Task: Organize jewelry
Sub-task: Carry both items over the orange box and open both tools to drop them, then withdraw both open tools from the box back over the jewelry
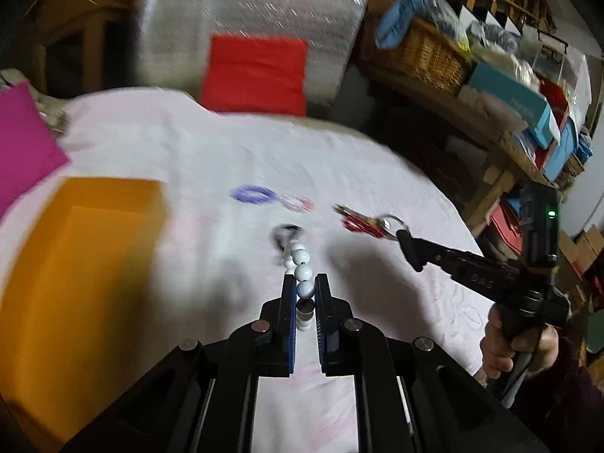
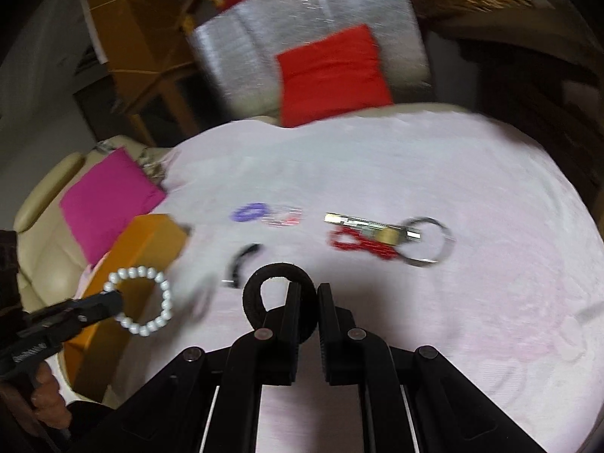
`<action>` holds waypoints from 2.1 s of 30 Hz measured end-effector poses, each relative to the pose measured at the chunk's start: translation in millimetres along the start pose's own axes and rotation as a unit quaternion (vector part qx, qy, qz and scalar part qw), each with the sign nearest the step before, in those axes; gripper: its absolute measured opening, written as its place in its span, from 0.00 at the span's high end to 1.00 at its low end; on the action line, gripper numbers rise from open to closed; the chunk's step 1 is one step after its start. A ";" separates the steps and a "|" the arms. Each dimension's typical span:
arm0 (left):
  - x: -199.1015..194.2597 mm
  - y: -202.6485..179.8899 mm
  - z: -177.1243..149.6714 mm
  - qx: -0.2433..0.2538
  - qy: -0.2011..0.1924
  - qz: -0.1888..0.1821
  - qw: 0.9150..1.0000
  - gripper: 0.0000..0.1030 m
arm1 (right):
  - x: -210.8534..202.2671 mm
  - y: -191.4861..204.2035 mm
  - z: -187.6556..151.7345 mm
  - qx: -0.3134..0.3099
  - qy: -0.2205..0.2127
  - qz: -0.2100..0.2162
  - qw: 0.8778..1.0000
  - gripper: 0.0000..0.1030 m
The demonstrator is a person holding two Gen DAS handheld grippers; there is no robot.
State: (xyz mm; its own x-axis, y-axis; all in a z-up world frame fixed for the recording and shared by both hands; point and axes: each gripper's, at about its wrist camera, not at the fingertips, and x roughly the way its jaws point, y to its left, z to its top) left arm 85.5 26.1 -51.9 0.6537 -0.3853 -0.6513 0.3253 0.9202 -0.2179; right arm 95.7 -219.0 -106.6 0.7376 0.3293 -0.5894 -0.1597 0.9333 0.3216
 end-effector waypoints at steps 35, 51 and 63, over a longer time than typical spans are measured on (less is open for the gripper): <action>-29.0 117.0 -32.4 -0.028 0.029 0.205 0.978 0.47 | 95.2 137.6 20.5 -0.039 0.080 0.043 0.995 0.80; 81.8 -11.4 13.3 0.043 0.048 0.166 0.984 0.35 | 2.8 -71.7 12.9 0.126 0.035 -0.057 0.990 0.52; 149.1 -38.1 -1.4 0.043 0.070 0.161 0.984 0.35 | -12.3 -117.0 4.3 0.156 0.047 -0.073 0.984 0.52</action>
State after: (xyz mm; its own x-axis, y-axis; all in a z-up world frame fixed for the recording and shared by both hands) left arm 169.7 -66.3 -141.7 0.6345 -0.0559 -0.7709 0.1775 0.9813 0.0749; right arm 108.1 -332.9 -133.8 0.6711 0.2199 -0.7080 0.1646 0.8869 0.4316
